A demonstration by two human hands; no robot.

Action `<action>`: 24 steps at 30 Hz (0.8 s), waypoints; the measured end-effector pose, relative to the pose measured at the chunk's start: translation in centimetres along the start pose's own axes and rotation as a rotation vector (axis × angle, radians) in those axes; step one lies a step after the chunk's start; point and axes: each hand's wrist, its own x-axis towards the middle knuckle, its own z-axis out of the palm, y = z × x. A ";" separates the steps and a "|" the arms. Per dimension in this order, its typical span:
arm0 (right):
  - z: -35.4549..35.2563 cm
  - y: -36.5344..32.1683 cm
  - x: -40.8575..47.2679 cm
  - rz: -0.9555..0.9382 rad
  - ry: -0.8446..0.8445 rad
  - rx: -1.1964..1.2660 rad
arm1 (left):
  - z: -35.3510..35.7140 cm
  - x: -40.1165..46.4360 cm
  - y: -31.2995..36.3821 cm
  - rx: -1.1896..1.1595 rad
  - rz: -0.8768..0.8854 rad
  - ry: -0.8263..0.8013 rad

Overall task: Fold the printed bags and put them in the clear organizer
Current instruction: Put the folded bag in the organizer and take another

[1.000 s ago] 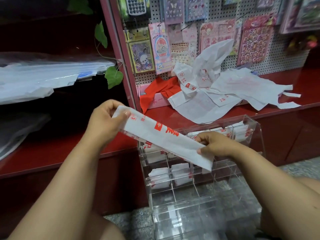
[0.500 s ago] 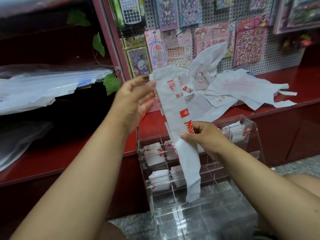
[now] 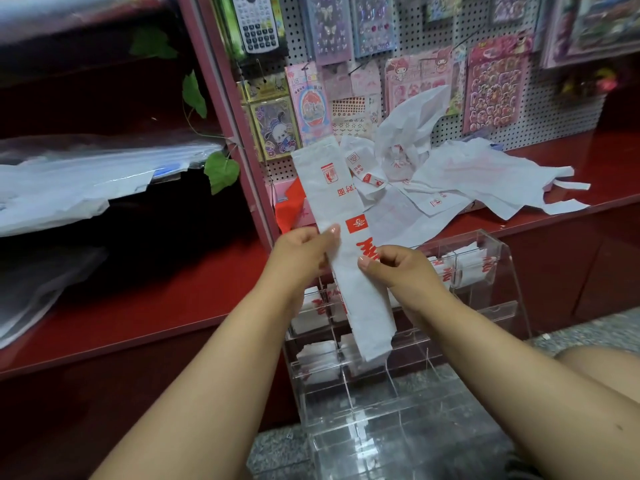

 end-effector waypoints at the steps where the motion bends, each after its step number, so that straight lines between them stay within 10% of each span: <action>1: 0.1 0.0 0.0 0.002 0.018 0.014 | 0.1 -0.4 -0.8 0.012 -0.037 -0.023; 16: 0.2 -1.6 -0.5 -0.032 0.036 0.003 | 0.0 -2.5 -2.3 0.237 0.204 0.223; 24: -0.7 -2.5 -0.2 -0.016 0.075 0.040 | 0.3 -2.0 -0.8 -0.009 0.068 -0.086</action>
